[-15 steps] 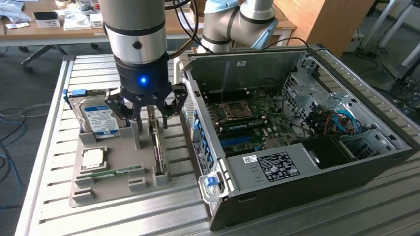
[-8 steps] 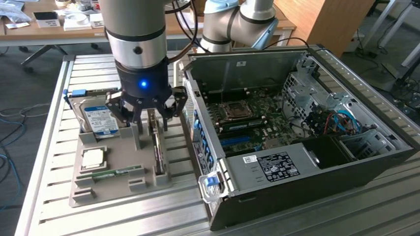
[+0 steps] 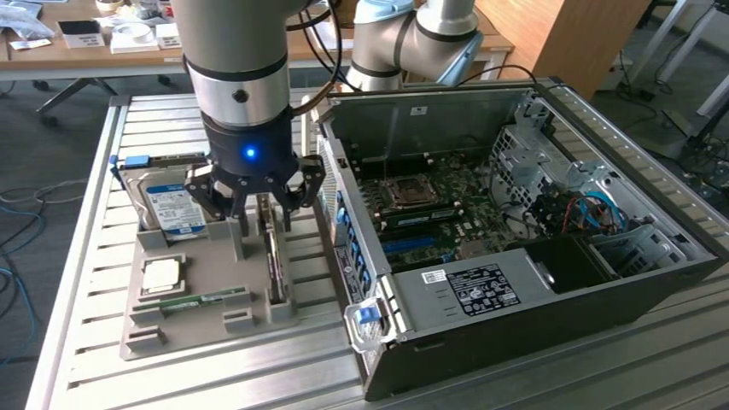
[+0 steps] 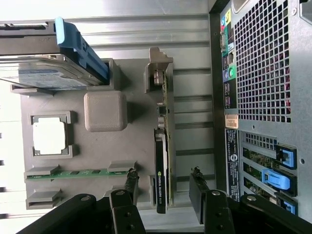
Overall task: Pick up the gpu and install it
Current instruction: 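Pick up the gpu and move the gpu toward the slot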
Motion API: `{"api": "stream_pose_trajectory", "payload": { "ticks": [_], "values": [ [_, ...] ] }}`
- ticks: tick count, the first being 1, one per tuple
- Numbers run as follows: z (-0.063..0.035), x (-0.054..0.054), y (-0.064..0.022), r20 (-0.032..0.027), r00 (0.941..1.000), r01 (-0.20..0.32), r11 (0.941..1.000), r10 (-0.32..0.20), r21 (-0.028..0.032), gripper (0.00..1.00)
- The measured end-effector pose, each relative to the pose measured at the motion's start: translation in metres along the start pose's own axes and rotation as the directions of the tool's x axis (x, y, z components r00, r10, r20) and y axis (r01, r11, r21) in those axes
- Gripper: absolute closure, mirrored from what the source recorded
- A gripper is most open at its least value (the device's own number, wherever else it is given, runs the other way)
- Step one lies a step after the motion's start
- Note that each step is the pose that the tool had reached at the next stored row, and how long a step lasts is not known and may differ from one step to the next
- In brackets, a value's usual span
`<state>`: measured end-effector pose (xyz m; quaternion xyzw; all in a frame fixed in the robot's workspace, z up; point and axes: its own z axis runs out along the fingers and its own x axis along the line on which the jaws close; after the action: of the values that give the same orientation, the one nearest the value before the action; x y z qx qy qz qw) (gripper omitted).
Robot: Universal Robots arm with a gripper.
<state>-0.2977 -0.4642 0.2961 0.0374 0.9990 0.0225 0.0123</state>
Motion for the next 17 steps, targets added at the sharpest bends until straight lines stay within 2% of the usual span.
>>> {"api": "stream_pose_trajectory", "payload": {
  "ticks": [9,17],
  "values": [
    [0.0024,0.0,-0.0001,0.0002,1.0,0.0,1.0,0.0,-0.0002,0.45],
    [0.0122,0.0,-0.0005,0.0002,1.0,0.0,1.0,0.0,-0.0002,0.45]
  ]
}}
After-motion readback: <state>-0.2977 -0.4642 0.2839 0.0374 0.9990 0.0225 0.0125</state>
